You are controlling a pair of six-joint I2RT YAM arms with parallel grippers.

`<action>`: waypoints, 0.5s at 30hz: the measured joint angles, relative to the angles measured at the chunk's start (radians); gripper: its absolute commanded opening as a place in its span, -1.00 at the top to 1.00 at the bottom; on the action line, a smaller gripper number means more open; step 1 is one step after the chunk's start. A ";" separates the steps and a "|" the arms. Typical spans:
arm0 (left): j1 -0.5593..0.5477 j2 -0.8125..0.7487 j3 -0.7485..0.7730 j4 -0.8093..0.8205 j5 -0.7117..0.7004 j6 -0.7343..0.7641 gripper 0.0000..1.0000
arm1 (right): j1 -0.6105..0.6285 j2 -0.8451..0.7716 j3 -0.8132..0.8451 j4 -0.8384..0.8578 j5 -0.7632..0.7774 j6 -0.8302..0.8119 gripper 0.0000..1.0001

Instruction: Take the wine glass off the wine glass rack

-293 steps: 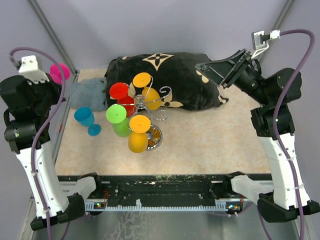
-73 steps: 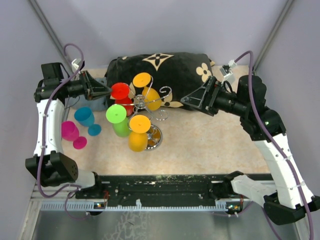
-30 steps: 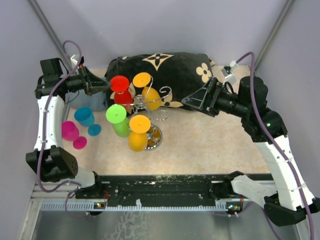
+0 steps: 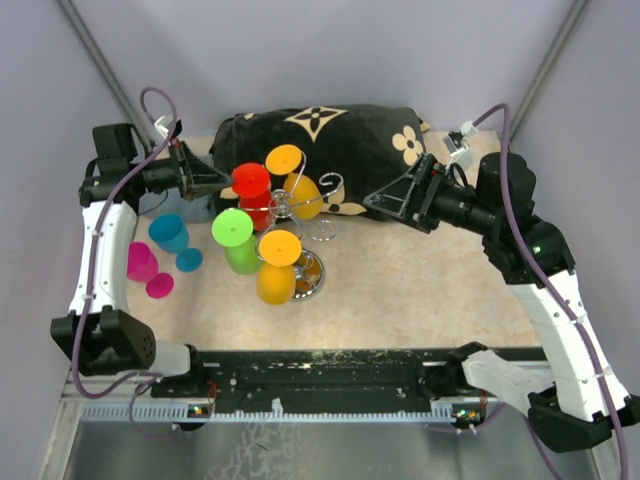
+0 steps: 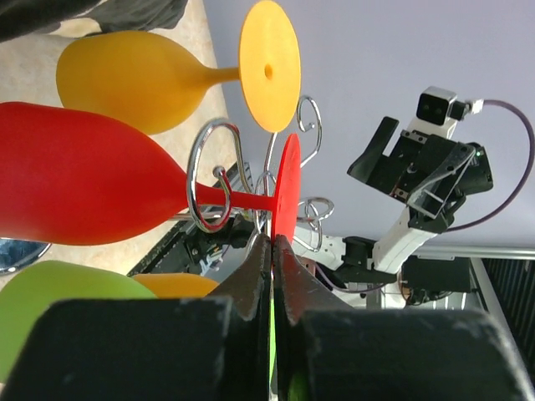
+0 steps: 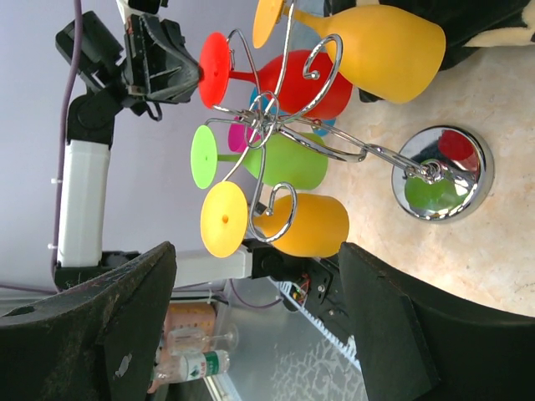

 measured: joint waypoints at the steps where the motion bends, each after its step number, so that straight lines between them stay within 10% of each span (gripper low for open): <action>1: 0.000 -0.013 -0.009 -0.001 0.000 0.002 1.00 | 0.000 0.000 0.000 0.000 0.000 0.000 -0.57; 15: 0.084 -0.100 -0.088 -0.010 0.002 0.012 1.00 | 0.000 0.000 0.000 0.000 0.000 0.000 -0.57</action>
